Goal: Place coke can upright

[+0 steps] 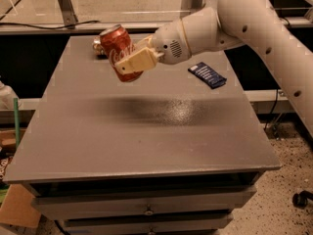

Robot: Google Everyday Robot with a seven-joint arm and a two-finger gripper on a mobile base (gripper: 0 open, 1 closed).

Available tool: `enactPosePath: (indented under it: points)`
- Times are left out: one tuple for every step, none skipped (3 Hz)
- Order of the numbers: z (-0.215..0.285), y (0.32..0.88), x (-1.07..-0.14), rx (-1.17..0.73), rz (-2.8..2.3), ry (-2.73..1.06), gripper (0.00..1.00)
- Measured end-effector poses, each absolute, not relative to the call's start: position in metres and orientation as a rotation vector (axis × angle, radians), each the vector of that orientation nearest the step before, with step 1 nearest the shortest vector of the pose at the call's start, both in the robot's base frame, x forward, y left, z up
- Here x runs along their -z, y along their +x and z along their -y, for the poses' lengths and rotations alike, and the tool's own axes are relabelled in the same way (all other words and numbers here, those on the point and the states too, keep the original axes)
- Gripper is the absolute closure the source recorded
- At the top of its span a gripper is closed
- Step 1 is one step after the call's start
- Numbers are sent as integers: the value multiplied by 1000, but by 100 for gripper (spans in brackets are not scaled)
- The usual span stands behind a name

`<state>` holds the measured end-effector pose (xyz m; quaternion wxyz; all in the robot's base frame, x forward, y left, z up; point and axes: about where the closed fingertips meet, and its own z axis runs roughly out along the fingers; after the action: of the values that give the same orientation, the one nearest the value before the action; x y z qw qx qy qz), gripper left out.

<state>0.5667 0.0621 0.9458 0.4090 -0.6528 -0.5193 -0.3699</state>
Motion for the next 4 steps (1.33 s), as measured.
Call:
enactPosePath:
  points:
    - [-40,563,-949,985,1338,-1543,100]
    - [-16,555,-946,1004,1382,-1496,100]
    - [15,536,-918,1013,1433,-1480,100]
    - [18,534,-916,1014,1433,-1482,100]
